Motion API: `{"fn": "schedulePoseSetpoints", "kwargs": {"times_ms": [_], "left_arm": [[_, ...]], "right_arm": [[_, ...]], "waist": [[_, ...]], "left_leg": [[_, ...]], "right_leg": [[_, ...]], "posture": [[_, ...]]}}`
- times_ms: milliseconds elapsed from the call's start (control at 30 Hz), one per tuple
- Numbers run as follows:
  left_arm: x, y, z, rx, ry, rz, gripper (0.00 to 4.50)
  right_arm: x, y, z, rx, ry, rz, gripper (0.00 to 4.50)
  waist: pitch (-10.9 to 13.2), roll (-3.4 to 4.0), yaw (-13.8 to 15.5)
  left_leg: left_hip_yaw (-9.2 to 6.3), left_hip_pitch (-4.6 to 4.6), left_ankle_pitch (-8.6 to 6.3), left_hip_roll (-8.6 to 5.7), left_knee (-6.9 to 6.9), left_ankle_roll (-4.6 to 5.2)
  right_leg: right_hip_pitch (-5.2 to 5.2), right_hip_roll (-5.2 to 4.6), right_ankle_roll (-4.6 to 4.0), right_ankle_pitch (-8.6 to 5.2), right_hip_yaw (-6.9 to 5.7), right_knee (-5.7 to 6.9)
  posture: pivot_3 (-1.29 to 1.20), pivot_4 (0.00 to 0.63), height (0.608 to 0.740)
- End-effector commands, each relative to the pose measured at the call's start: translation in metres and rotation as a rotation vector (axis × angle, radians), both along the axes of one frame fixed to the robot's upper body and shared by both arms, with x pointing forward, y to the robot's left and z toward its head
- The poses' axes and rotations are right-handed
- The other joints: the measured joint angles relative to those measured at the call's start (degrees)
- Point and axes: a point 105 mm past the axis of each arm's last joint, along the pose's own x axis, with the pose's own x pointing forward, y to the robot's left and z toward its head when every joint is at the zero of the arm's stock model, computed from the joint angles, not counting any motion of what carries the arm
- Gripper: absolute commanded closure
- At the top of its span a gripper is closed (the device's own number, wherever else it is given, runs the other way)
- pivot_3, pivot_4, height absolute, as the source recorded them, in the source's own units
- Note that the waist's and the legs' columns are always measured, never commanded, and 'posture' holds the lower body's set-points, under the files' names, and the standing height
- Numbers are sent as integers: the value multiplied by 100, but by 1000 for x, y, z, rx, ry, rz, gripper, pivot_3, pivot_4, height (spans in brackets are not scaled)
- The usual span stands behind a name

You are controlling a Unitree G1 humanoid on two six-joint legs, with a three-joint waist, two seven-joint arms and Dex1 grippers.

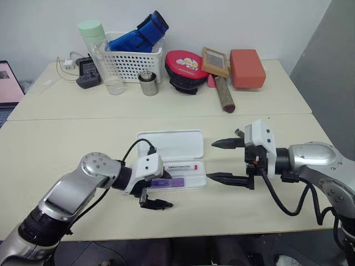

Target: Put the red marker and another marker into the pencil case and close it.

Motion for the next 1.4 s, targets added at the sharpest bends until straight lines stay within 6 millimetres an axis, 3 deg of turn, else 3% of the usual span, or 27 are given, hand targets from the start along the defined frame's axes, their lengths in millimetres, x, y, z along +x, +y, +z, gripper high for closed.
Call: {"fn": "schedulePoseSetpoints", "kwargs": {"times_ms": [33,100,200,300,500,700,800,1267,1400], "left_arm": [[23,-21,50,-230,-214,63,59],[32,-27,62,-300,-264,104,59],[43,-46,92,-509,-335,178,59],[49,-54,100,-584,-346,228,59],[53,-57,99,-591,-378,261,59],[47,-55,100,-596,-373,242,59],[46,-56,97,-583,-373,239,0],[52,-64,95,-573,-372,228,0],[52,-62,94,-567,-373,228,0]], "right_arm": [[35,-19,11,18,-85,-187,0],[51,-28,8,16,-89,-273,0],[95,-59,-9,-7,-50,-513,0],[121,-80,-28,-43,-8,-643,0],[155,-107,-57,-130,41,-793,0],[168,-104,-68,-133,60,-775,0],[170,-102,-73,-151,70,-763,538],[158,-100,-65,-149,93,-716,4094],[154,-94,-51,-99,67,-681,4192]], "waist": [[-1,-3,20],[-3,-5,27],[-4,-6,12],[-5,-9,8],[-6,-6,-37],[-6,-6,-21],[-6,-6,-17],[-6,-6,-11],[-6,-6,-17]], "left_leg": [[0,0,0,-2,2,0],[5,-4,0,-6,10,0],[9,-1,0,-7,8,0],[24,-7,1,-9,18,-2],[45,2,3,-4,8,-2],[46,-2,5,-7,11,-4],[46,-2,8,-7,11,-9],[42,-1,6,-8,12,-7],[42,-1,6,-7,12,-6]], "right_leg": [[2,-1,3,2,0,-1],[5,-3,10,6,-2,-4],[5,-5,12,7,6,-5],[3,-9,16,11,7,-3],[-5,-4,14,11,24,0],[-3,-6,14,11,22,-6],[-2,-7,15,11,20,-5],[-1,-7,15,12,20,-3],[-1,-8,15,12,20,-4]], "posture": [[0,150,740],[0,150,740],[0,150,740],[0,150,740],[0,150,740],[0,150,740],[0,150,740],[0,150,740],[0,150,740]]}}
